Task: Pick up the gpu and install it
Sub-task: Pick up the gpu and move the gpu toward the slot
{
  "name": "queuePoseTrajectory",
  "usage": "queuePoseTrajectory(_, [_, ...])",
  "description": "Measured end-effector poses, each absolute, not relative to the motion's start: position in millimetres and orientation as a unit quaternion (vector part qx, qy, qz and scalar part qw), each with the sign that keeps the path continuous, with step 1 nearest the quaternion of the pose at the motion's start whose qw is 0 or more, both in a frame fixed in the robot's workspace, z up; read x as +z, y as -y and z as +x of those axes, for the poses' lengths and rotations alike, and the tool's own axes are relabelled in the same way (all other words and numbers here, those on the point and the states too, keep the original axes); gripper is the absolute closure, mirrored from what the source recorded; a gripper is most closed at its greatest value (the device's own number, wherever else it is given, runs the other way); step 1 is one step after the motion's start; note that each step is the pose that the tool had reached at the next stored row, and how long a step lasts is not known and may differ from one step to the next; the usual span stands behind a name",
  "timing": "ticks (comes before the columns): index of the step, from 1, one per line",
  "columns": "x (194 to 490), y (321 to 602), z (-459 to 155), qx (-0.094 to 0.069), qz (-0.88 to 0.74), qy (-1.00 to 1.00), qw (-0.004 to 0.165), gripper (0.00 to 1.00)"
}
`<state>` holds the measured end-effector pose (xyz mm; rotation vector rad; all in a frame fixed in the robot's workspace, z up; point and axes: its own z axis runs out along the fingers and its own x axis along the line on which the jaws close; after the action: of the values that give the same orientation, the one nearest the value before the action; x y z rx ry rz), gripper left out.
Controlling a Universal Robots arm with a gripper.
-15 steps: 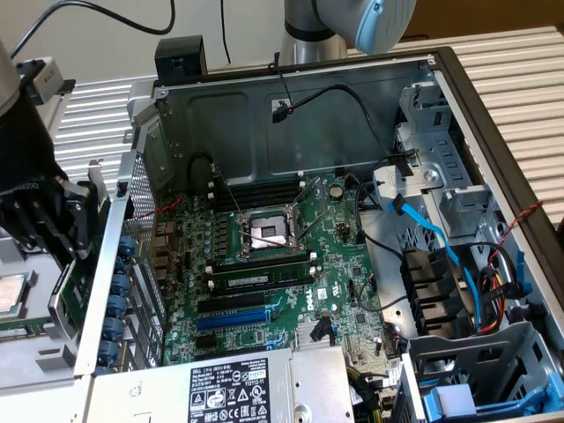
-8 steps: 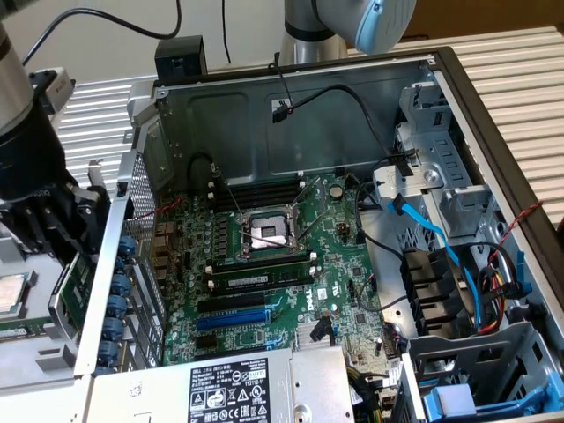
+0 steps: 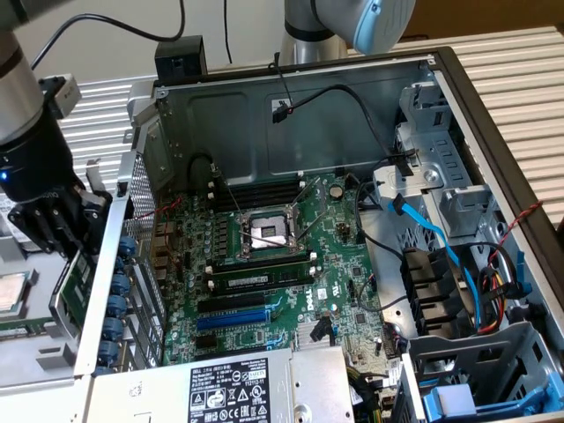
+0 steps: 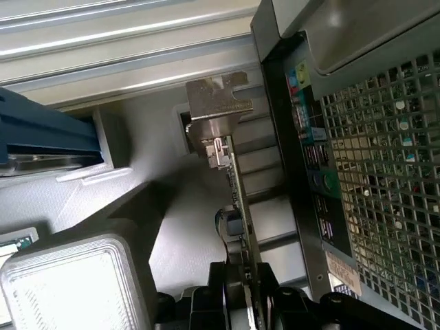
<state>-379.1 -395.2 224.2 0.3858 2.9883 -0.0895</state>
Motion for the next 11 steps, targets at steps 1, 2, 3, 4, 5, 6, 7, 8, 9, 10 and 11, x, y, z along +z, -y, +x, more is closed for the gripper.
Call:
queuePoseTrajectory(1, [223.7,394.6,-379.1,-0.029,0.128,-0.989,0.064,0.69])
queuePoseTrajectory(2, [223.7,394.6,-379.2,-0.029,0.128,-0.989,0.064,0.69])
queuePoseTrajectory(3, [223.7,394.5,-379.8,-0.029,0.128,-0.989,0.064,0.69])
queuePoseTrajectory(4, [224.6,394.4,-380.4,-0.028,0.128,-0.989,0.064,0.69])
queuePoseTrajectory(5, [226.8,394.5,-380.9,-0.028,0.128,-0.989,0.064,0.69])
queuePoseTrajectory(6, [229.7,394.5,-381.6,-0.027,0.128,-0.989,0.063,0.69])
queuePoseTrajectory(7, [233.0,394.5,-382.2,-0.027,0.128,-0.989,0.063,0.69])
queuePoseTrajectory(8, [236.9,394.7,-382.7,-0.026,0.128,-0.989,0.063,0.70])
queuePoseTrajectory(9, [240.8,394.9,-383.2,-0.026,0.128,-0.989,0.063,0.71])
queuePoseTrajectory(10, [244.5,395.1,-383.9,-0.026,0.128,-0.989,0.063,0.71])
queuePoseTrajectory(11, [248.2,395.4,-384.5,-0.026,0.128,-0.989,0.063,0.71])
